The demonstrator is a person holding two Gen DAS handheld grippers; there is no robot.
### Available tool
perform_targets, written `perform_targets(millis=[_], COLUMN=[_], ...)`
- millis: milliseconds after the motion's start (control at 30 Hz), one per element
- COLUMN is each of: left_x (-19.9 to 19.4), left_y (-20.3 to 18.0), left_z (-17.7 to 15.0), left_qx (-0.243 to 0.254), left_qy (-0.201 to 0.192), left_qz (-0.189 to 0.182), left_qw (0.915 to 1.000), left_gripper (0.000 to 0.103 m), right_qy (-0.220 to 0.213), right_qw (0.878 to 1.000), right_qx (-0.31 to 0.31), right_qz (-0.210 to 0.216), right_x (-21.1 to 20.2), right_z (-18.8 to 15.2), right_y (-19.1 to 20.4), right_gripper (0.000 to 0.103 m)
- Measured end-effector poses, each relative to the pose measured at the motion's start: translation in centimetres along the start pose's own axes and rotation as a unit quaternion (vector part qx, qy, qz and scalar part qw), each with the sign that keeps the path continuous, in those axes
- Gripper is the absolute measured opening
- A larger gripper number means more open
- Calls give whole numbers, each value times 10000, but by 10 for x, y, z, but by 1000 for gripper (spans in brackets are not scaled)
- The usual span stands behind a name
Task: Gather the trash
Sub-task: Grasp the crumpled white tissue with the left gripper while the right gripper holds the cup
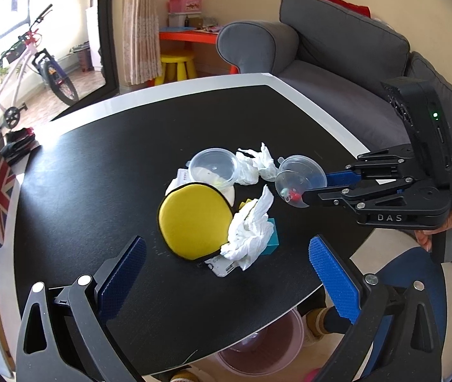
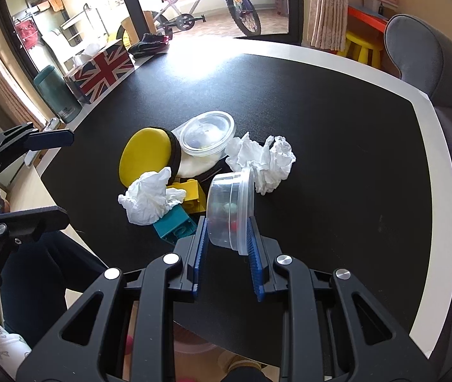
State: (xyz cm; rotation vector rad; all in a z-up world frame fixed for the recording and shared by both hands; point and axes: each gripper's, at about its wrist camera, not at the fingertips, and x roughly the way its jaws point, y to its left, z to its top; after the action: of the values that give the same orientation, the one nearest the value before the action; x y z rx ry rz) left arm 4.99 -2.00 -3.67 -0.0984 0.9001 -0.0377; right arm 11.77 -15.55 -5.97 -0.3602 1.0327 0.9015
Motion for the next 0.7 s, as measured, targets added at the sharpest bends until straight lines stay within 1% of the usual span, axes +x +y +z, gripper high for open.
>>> perform_targets(millis=[133,233,300,367,400,433,467,500,567,600,667,700], left_x=[13,22,27,32,36,38,40,43,45,47,48,48], left_y=[-2,-2,-3,-3,-3,-4,-4,-3,-3,-3,-4,-3], left_z=[5,8,9,10,10,10,9,8,6,5,4,4], left_qx=[-26,-27,18,33,22,20,9,-37,-48,-56,-65,-71], left_qy=[74,113,151,233,319,351,393,450,507,547,573,581], left_qz=[-157,-110,-106,-189,-231,-248,-296,-372,-396,-440,-477,-484], left_qw=[9998,9999,9998,9995,9992,9991,9988,9983,9979,9975,9972,9971], left_gripper=[98,97,93,73,69,60,54,51,43,41,32,30], right_qy=[-14,-34,-44,-43,-42,-46,-49,-52,-60,-64,-68,-71], right_qw=[10000,9999,9999,9998,9998,9998,9998,9998,9998,9998,9998,9998], right_qx=[88,140,159,179,186,193,194,195,200,198,196,196], right_qz=[-45,-45,-46,-47,-48,-44,-43,-41,-32,-28,-16,-15], right_x=[-3,-6,-7,-7,-7,-7,-7,-7,-7,-7,-7,-7], right_z=[-5,-7,-8,-9,-9,-9,-9,-9,-8,-8,-8,-8], right_y=[-8,-14,-15,-18,-18,-19,-19,-19,-19,-18,-18,-18], right_gripper=[24,24,24,24,24,24,24,24,24,24,24,24])
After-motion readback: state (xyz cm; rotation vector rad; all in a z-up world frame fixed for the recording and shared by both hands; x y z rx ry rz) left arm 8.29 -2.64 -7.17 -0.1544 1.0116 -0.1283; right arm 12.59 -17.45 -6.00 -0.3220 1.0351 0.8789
